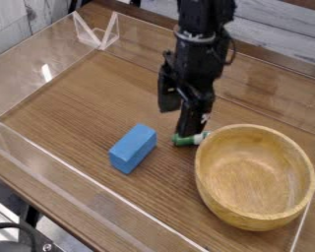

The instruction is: Put the green marker in the brown bowl

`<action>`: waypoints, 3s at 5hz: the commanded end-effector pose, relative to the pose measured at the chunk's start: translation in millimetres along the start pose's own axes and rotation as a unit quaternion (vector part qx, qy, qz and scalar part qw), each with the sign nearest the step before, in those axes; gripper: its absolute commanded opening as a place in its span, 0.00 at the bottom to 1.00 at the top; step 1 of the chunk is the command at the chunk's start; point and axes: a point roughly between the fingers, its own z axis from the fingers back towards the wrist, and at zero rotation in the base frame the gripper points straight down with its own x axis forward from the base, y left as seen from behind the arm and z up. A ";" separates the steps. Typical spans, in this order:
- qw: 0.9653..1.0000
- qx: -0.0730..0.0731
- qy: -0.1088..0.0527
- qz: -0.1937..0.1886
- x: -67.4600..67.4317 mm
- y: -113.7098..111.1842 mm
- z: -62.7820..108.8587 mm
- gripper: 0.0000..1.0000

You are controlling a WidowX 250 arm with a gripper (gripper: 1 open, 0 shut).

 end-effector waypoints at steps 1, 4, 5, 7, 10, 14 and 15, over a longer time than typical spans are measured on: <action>0.998 0.025 -0.030 -0.047 5.5 -1.3 4.2 1.00; 0.996 0.026 -0.036 -0.077 12.9 -0.3 -26.5 1.00; 0.996 0.026 -0.037 -0.079 14.1 1.7 -29.8 0.00; 0.996 0.021 -0.029 -0.086 13.1 8.1 -24.6 0.00; 0.996 0.007 -0.025 -0.088 6.2 15.4 -22.1 0.00; 0.995 -0.010 -0.022 -0.098 3.0 20.9 -24.7 0.00; 0.994 -0.014 -0.023 -0.102 3.6 21.2 -26.4 0.00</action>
